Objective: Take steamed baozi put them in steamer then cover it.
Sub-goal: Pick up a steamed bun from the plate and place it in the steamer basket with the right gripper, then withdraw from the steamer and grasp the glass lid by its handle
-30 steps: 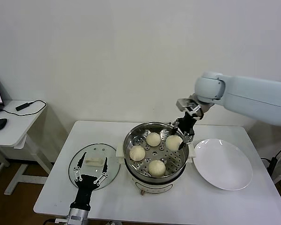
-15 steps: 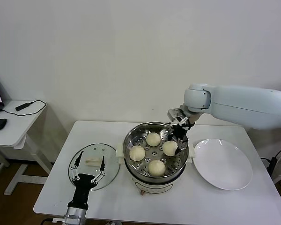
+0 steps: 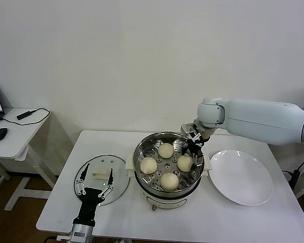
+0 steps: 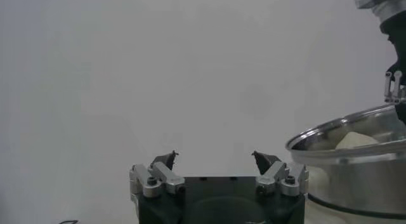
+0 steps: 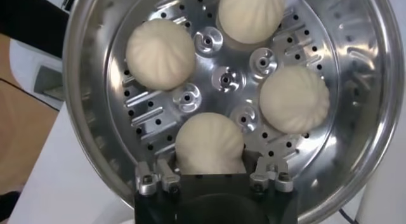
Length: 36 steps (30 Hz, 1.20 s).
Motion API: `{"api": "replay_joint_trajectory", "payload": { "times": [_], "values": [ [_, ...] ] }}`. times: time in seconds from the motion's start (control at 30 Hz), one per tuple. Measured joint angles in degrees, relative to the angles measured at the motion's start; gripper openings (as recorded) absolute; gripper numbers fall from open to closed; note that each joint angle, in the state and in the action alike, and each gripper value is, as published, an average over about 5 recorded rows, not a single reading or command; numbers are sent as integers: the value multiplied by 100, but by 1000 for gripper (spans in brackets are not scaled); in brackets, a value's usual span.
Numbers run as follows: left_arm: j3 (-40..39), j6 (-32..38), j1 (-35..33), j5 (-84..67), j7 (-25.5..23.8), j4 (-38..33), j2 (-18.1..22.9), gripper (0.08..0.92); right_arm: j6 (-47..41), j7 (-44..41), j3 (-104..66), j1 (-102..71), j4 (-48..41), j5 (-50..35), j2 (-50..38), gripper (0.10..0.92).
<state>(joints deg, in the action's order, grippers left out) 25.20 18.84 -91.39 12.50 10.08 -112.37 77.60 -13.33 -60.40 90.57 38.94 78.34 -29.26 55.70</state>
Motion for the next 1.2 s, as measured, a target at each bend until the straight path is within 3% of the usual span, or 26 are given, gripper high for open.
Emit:
{"api": "replay_joint_trajectory", "payload": {
  "times": [0.37,0.53,0.67,1.0,1.2],
  "values": [
    [-6,-40,-9,14,3,-64,-18,823,88,-70,-578,22,258,-155,-401,823],
    [-16,-49,3,79,9,-111,-30,823,339,393,-1291,-258,465,-425,-836,823],
    [-14,-75,24,155,29,-169,-64,823,708,1333,-2078,-843,625,-525,-1151,823],
    [-51,-237,163,502,153,-174,-78,823,1818,4807,-5063,-3592,786,-432,-1289,823],
    [-3,-286,263,754,241,-91,-144,823,2422,6105,-7097,-5515,814,-207,-1048,823]
  ]
}}
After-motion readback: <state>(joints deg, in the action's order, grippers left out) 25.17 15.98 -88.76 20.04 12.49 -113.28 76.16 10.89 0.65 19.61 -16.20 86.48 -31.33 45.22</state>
